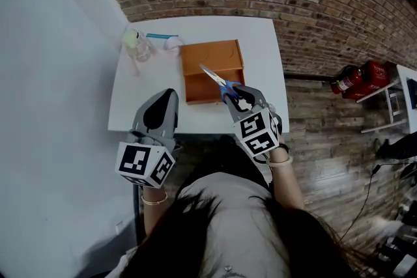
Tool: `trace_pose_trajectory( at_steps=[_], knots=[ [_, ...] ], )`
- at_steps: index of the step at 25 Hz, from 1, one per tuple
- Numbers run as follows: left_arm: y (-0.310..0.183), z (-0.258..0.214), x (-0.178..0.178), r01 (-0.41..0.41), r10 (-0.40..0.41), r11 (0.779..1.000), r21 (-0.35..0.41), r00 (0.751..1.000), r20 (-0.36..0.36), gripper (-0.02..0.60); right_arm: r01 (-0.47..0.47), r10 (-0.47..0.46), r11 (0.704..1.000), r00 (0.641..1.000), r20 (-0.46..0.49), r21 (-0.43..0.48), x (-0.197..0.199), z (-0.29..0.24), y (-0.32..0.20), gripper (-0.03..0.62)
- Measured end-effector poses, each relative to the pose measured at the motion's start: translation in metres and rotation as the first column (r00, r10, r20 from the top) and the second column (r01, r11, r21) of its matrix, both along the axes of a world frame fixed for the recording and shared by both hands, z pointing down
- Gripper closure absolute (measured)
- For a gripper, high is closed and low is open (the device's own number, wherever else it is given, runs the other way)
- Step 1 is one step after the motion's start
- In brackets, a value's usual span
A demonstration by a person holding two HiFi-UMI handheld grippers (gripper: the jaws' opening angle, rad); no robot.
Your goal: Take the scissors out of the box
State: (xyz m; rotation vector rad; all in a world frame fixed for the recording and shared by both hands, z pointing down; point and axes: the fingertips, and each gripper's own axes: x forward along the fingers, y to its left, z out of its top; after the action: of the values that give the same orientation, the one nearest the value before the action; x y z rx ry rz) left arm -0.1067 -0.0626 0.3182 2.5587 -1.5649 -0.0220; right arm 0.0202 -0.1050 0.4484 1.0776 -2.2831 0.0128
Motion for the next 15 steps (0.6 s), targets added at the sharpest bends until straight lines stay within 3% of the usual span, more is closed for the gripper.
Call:
trace_pose_trajectory(
  at_steps=[15],
  knots=[
    [0.025,0.0,0.004,-0.04,0.04,0.999,0.027,0.999,-0.013,0.581,-0.051,0.039,0.993,0.992,0.117,0.102,-0.003,-0.04,0.027,0.497]
  ],
)
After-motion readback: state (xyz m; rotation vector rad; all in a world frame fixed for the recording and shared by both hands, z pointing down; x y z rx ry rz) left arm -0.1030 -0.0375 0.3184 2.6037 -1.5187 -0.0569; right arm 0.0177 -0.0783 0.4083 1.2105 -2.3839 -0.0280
